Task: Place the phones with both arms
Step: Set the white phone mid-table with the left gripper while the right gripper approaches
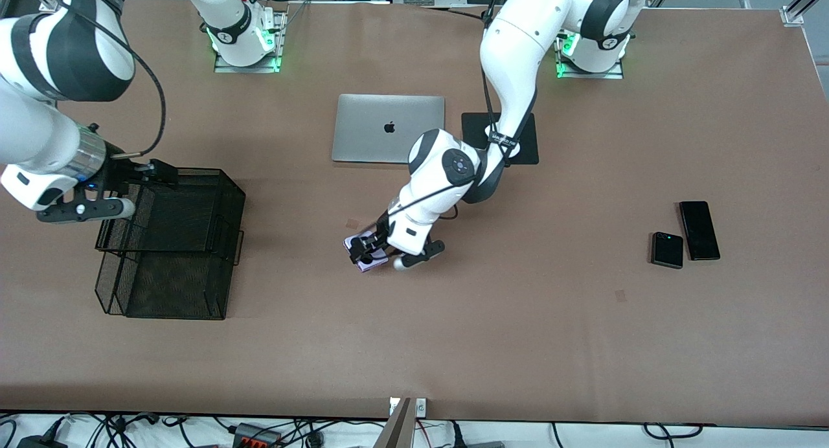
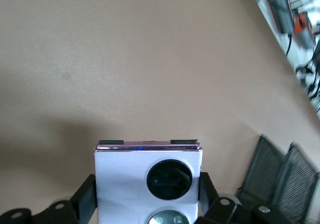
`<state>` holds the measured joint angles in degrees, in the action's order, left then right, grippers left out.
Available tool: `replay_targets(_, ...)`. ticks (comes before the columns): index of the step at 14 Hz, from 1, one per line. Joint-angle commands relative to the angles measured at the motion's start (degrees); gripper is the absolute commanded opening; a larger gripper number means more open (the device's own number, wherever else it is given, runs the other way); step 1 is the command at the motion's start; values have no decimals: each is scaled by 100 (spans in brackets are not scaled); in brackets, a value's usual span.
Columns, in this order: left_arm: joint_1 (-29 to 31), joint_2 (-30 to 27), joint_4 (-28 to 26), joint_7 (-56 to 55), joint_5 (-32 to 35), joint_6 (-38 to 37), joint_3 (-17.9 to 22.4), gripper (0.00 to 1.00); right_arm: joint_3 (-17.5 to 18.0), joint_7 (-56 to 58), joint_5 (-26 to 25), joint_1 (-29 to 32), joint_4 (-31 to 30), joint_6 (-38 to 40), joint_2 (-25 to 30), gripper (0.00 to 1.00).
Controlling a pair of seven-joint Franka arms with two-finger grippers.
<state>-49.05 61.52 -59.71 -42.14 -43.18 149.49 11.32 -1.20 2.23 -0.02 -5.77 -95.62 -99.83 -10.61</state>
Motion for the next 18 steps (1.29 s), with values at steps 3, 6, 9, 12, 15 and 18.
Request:
replay_targets(3, -595, 422, 293, 1380, 91, -156, 660, 29, -21, -29, 126, -39, 26, -72, -134, 100)
replay_targets(6, -833, 607, 302, 1762, 82, -280, 925, 24, -21, -21, 125, -100, 26, -107, -178, 100)
replay_targets(9, -869, 677, 302, 1753, 82, -263, 934, 62, -21, -20, 125, -109, 35, -107, -187, 100)
replay_targets(12, -860, 704, 311, 1735, 73, -228, 925, 100, -21, -12, 125, -135, 35, -107, -187, 100)
replay_targets(15, -773, 660, 311, 1691, 73, -228, 916, 100, -21, -12, 125, -153, 52, -107, -187, 100)
replay_targets(18, -177, -74, -160, 1744, 448, -280, 393, 100, -21, -12, 125, -170, 87, -151, -187, 100)
